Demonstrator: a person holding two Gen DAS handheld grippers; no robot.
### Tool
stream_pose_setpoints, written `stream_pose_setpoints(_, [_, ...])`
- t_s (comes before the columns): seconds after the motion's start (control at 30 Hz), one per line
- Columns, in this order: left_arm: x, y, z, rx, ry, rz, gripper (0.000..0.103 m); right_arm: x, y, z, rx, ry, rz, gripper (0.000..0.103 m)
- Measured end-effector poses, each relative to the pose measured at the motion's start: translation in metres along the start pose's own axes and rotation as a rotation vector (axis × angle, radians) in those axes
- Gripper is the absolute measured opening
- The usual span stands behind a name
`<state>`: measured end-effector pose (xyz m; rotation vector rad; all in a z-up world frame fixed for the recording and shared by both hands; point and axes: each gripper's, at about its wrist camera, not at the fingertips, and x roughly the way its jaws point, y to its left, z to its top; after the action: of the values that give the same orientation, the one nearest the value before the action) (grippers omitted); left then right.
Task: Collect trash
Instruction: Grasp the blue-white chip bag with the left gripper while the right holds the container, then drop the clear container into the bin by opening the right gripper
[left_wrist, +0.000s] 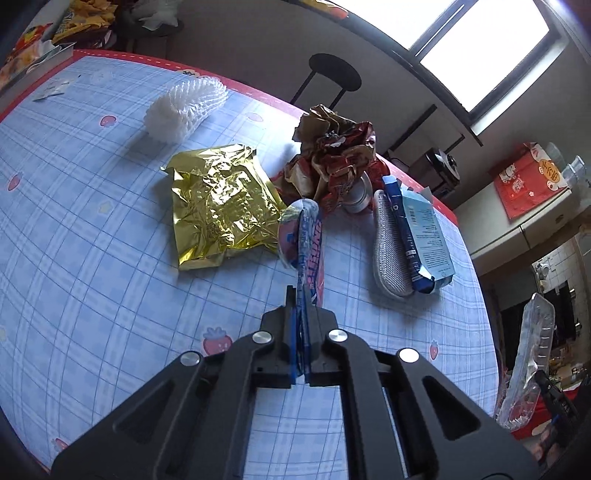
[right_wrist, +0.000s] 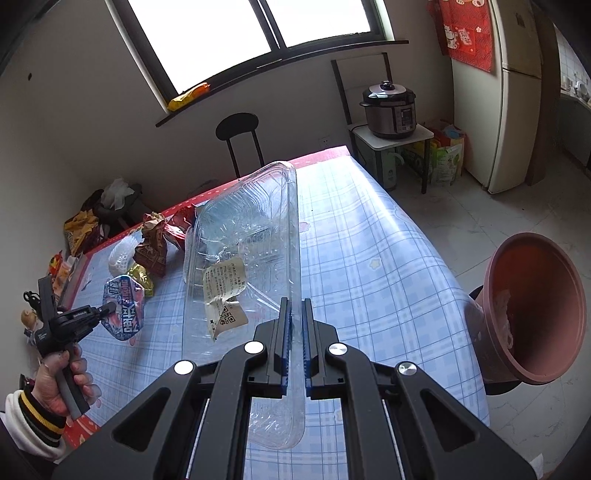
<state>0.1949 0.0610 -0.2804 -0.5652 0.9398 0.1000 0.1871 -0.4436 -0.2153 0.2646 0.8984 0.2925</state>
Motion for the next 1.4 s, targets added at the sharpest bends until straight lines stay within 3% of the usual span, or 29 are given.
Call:
stream_pose_setpoints(0.2, [-0.039, -0.017, -0.005, 0.046, -0.060, -0.009, 0.006, -0.019, -0.002, 0.004, -0.005, -0.050, -0.008, 0.006])
stream_pose_setpoints(0.37, [-0.072, -0.054, -0.004, 0.137, -0.122, -0.027, 0.006, -0.042, -0.030, 0.013, 0.039, -0.112, -0.045, 0.006])
stream_pose_setpoints(0.53, [-0.093, -0.100, -0.008, 0.216, -0.157, -0.073, 0.006, -0.072, -0.080, 0.018, 0.104, -0.167, -0.123, 0.006])
stream_pose_setpoints(0.73, [-0.099, -0.164, -0.026, 0.284, -0.165, -0.148, 0.006, -0.116, -0.166, 0.021, 0.181, -0.218, -0.282, 0.006])
stream_pose_setpoints(0.9, [-0.094, -0.213, -0.048, 0.326, -0.154, -0.192, 0.006, -0.131, -0.235, 0.019, 0.231, -0.208, -0.403, 0.006])
stream_pose_setpoints(1.07, [-0.087, -0.248, -0.068, 0.346, -0.141, -0.203, 0.006, -0.120, -0.281, 0.018, 0.231, -0.158, -0.482, 0.007])
stream_pose_setpoints(1.4, [-0.087, -0.282, -0.088, 0.368, -0.147, -0.185, 0.006, -0.091, -0.320, 0.030, 0.265, -0.106, -0.444, 0.011])
